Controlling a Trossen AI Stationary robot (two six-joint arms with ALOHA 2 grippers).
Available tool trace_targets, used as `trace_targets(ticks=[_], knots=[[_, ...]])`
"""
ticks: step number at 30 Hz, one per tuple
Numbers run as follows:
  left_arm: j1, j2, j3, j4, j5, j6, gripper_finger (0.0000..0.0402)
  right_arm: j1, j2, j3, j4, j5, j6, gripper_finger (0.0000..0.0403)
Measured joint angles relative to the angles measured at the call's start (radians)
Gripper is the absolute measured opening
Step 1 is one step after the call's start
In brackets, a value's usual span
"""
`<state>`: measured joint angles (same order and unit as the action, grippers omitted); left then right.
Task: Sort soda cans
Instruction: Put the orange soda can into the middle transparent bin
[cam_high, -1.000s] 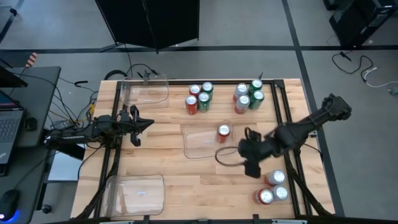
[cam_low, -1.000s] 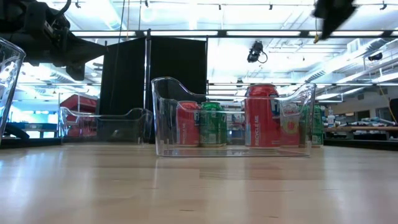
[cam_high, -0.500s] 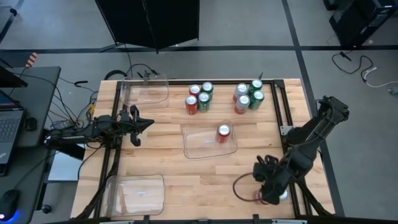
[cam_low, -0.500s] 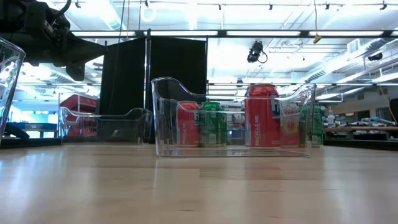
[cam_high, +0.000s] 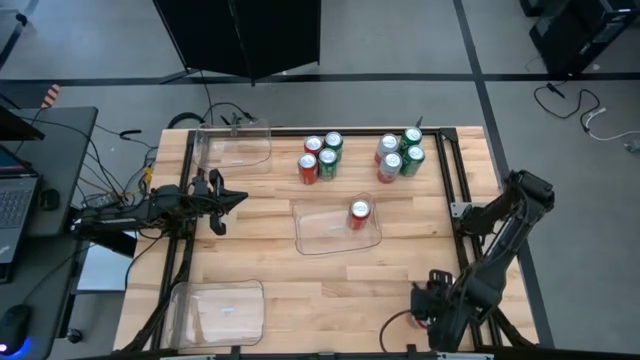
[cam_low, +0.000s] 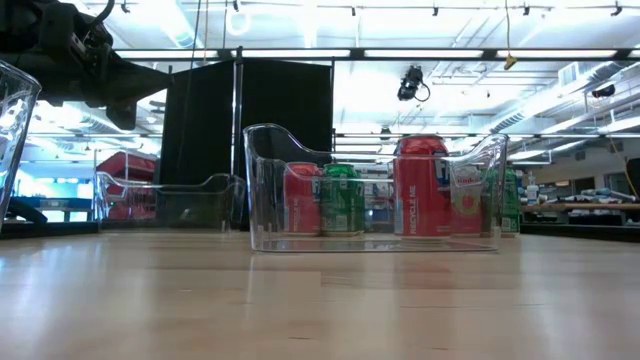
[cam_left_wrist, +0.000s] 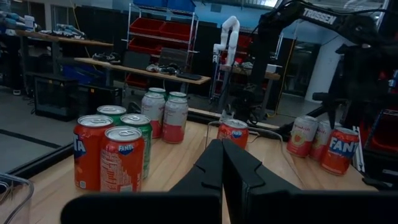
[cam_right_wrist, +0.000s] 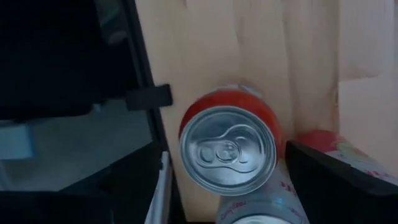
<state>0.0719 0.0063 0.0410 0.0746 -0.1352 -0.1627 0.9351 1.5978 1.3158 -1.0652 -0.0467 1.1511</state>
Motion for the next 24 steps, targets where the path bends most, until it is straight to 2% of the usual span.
trace_targets(ticks=[4,17,20,24], knots=[[0.0,0.0,0.0,0.0,0.0,0.0,0.0002,0.01,0.028,0.017,-0.055,0.01,-0.018,0.0338],[0.0,0.008,0.0,-0.053,-0.024,-0.006,0.0002,0.019,0.099,0.019,-0.03,0.018,-0.028,0.0347],[0.0,0.019,0.0,-0.052,-0.031,-0.023,0.0002,0.007,0.102,0.019,-0.04,0.015,-0.025,0.0329],[0.0,0.044,0.0,-0.051,-0.033,-0.051,0.0002,-0.034,0.098,0.019,-0.061,0.012,-0.034,0.0268]])
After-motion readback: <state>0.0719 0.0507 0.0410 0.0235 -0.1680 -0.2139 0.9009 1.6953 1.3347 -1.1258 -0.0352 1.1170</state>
